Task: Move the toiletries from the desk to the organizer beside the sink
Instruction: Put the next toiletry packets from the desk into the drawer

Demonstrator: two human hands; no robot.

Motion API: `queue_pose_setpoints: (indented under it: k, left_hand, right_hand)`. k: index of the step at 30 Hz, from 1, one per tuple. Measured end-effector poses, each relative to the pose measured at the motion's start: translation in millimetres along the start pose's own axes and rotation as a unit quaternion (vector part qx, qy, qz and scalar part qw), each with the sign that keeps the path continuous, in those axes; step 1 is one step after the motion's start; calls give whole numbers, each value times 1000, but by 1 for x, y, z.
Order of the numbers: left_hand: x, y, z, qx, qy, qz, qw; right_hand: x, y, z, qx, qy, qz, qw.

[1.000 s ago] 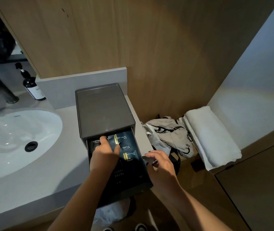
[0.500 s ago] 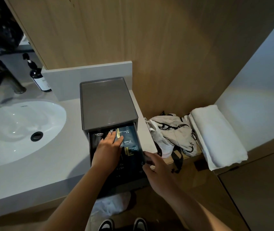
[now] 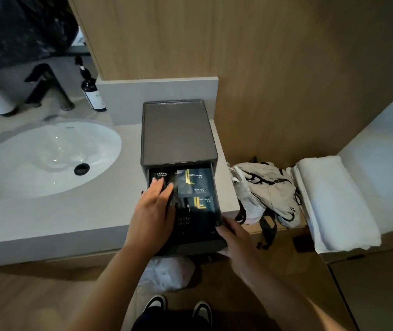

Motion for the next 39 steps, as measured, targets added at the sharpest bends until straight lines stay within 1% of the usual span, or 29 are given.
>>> queue_pose_setpoints:
  k: [2,5,6,8,9,10,12,14,17,20,25,28,30,32,36,39]
  left_hand:
    - [-6,10,11,20,27,33,999]
    - [-4,23,29,33,56,136,989]
    - [-9,24,37,35,82,166,982]
    - [-31,14,55,26,187,207,960]
    - [-42,5,66,10,233,230,945]
    - [-49,-4,74,-11,255,268,929]
    - [-54,-15,86,-40,262,349,899]
    - [-56,-14,90,-47,254,386,886]
    - [-51,-12,90,-57,243,397,883]
    - [-46,-12,84,-57,250,406,877]
    - [-50,-12,75,-50,260,402,877]
    - [-52,-12,68,-65,268,398,875]
    - [-52,-11,59,-73,264,378,884]
    - [-56,-10,50,-72,267,358,892]
    - [-61,-11,32,-62,273,354,892]
    - [-64,-10,21,-57,278,353,892]
  right_hand:
    - [8,0,3,8,-31,-55,998]
    - [20,-2,11,-2,-64,-141,988]
    - [23,-3,14,-12,-70,-168,983]
    - [28,-4,19,-44,-77,-216,972]
    - [30,-4,20,-59,-79,-237,967]
    - [31,-3,21,-68,-81,-250,962]
    - [31,-2,21,-74,-83,-263,958]
    - [32,-2,19,-74,-81,-274,956]
    - [29,-3,19,-77,-74,-273,956]
    - [20,1,15,-67,-60,-273,958]
    - [6,-2,8,-83,-34,-237,967]
    - [4,-2,0,-51,-30,-226,972]
    - [1,-4,-6,-33,-28,-215,976]
    - [-3,-4,-12,-15,-24,-195,980]
    - [-11,-6,-22,4,-12,-171,985]
    - [-9,-4,-27,38,-16,-166,985]
Point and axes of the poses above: each hand's wrist, its own z-axis away from the middle knuckle, its own y-axis out of the back of the hand, x = y × z, the point moved 10 cm from there along -z, towards the middle knuckle, and after that the axes turned 10 degrees about y, right-handed, at the moved point
